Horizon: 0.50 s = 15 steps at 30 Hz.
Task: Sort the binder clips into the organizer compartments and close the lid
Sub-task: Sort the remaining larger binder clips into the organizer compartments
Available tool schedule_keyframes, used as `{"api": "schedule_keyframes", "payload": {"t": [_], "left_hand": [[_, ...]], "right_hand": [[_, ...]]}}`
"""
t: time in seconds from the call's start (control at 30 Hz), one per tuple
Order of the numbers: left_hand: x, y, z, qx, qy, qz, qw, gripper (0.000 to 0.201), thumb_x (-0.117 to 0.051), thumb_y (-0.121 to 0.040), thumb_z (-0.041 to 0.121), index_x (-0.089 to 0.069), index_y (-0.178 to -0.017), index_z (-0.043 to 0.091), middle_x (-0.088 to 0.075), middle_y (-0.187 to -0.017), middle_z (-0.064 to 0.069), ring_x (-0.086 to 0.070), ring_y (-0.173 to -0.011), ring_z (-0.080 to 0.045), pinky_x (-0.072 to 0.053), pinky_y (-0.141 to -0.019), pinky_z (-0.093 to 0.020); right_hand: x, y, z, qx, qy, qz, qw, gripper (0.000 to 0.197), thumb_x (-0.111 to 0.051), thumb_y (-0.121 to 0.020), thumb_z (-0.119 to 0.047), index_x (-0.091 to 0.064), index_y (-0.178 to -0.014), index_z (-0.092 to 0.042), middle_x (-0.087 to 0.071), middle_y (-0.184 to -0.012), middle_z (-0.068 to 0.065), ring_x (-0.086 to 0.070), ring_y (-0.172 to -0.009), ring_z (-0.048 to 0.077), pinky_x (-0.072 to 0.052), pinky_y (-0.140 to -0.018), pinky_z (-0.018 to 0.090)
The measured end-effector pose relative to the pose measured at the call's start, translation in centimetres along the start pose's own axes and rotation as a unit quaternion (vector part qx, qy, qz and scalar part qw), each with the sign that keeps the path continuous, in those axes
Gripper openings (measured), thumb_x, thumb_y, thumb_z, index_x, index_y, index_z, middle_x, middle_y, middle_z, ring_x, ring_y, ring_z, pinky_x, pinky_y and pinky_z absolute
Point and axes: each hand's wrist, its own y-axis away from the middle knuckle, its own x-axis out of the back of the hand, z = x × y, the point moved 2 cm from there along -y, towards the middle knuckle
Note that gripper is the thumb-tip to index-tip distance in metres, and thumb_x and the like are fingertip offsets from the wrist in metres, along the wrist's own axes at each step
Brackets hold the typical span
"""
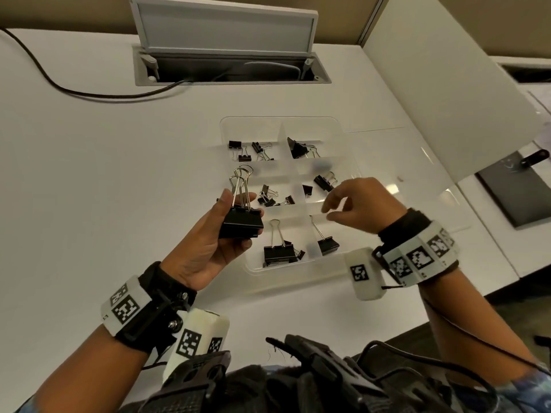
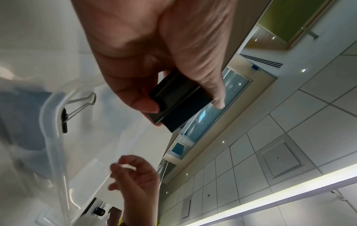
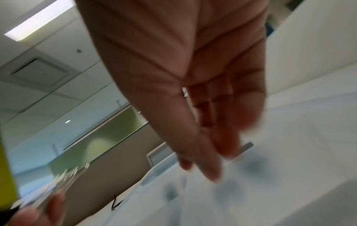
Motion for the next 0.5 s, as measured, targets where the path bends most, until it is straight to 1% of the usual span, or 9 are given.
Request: {"api": "schedule_keyframes", "payload": {"t": [0.03,0.07,0.1,0.17,0.23,0.3,0.4,0.5], "left_hand": [[0.0,0.0,0.0,0.0,0.0,-0.001,1.0,0.067,-0.082,-0.036,0.066,-0.074,-0.091,0.029,-0.073,-0.086,0.0,-0.067,-0.072,-0.014,-0.056,-0.058,-0.021],[0.0,0.0,0.0,-0.001,0.0,-0.001,1.0,0.067,-0.082,-0.035,0.066,-0.074,-0.091,0.029,-0.073,-0.086,0.0,-0.067,-0.072,-0.014,-0.056,-0.058,-0.021],[0.0,-0.1,-0.1,-0.001,-0.001,-0.001,1.0,0.067,-0.082,-0.035,0.066,-0.074,-0.091,0.029,-0.073,-0.086,0.0,-0.067,-0.072,-0.014,-0.056,-0.059,-0.021],[-0.2,-0.1,-0.1,-0.001,-0.006,-0.002,1.0,0.067,-0.081,-0.035,0.066,-0.075,-0.091,0.029,-0.073,-0.085,0.0,-0.067,-0.072,-0.014,-0.056,-0.059,-0.02],[-0.3,-0.1,-0.1,-0.001,-0.014,-0.003,1.0,0.068,-0.081,-0.035,0.067,-0.075,-0.091,0.029,-0.073,-0.086,0.001,-0.067,-0.073,-0.013,-0.056,-0.06,-0.02],[-0.2,0.0,0.0,0.001,-0.018,-0.003,1.0,0.069,-0.08,-0.035,0.068,-0.075,-0.091,0.029,-0.073,-0.086,0.001,-0.067,-0.073,-0.013,-0.057,-0.06,-0.02],[-0.2,0.0,0.0,0.002,-0.02,-0.003,1.0,0.068,-0.08,-0.034,0.068,-0.075,-0.091,0.029,-0.073,-0.086,0.001,-0.067,-0.073,-0.013,-0.057,-0.061,-0.021],[-0.2,0.1,0.1,0.002,-0.025,0.002,1.0,0.068,-0.08,-0.033,0.068,-0.075,-0.09,0.029,-0.073,-0.085,0.002,-0.067,-0.073,-0.013,-0.057,-0.062,-0.022]], "right_hand": [[0.4,0.1,0.8,-0.021,-0.006,-0.012,1.0,0.013,-0.069,-0.079,-0.014,-0.069,-0.091,-0.02,-0.066,-0.094,-0.002,-0.059,-0.073,0.005,-0.048,-0.069,0.014],[0.4,0.1,1.4,-0.038,-0.008,-0.043,0.998,0.016,-0.071,-0.078,-0.015,-0.068,-0.093,-0.019,-0.065,-0.096,-0.002,-0.062,-0.079,0.01,-0.048,-0.07,0.015],[0.0,0.2,1.8,-0.05,-0.002,-0.081,0.995,0.021,-0.073,-0.076,-0.016,-0.068,-0.096,-0.018,-0.064,-0.097,-0.002,-0.062,-0.083,0.012,-0.047,-0.073,0.017],[-1.7,0.0,2.1,-0.06,0.027,-0.143,0.988,0.03,-0.076,-0.073,-0.021,-0.067,-0.102,-0.018,-0.061,-0.094,-0.004,-0.06,-0.083,0.011,-0.047,-0.078,0.02],[-3.3,-0.3,2.2,-0.055,0.053,-0.162,0.984,0.031,-0.076,-0.073,-0.022,-0.067,-0.103,-0.02,-0.06,-0.091,-0.005,-0.056,-0.08,0.01,-0.048,-0.082,0.024],[-4.1,-0.7,2.3,-0.046,0.074,-0.16,0.983,0.029,-0.075,-0.075,-0.022,-0.067,-0.102,-0.021,-0.063,-0.091,-0.002,-0.056,-0.079,0.011,-0.05,-0.086,0.027],[-4.4,-0.8,2.5,-0.039,0.084,-0.169,0.981,0.028,-0.073,-0.077,-0.023,-0.067,-0.104,-0.02,-0.064,-0.093,-0.001,-0.057,-0.082,0.012,-0.047,-0.081,0.022],[-3.2,-0.2,2.7,-0.038,0.065,-0.154,0.985,0.028,-0.071,-0.077,-0.027,-0.067,-0.104,-0.019,-0.057,-0.081,-0.008,-0.053,-0.075,0.009,-0.041,-0.068,0.016]]}}
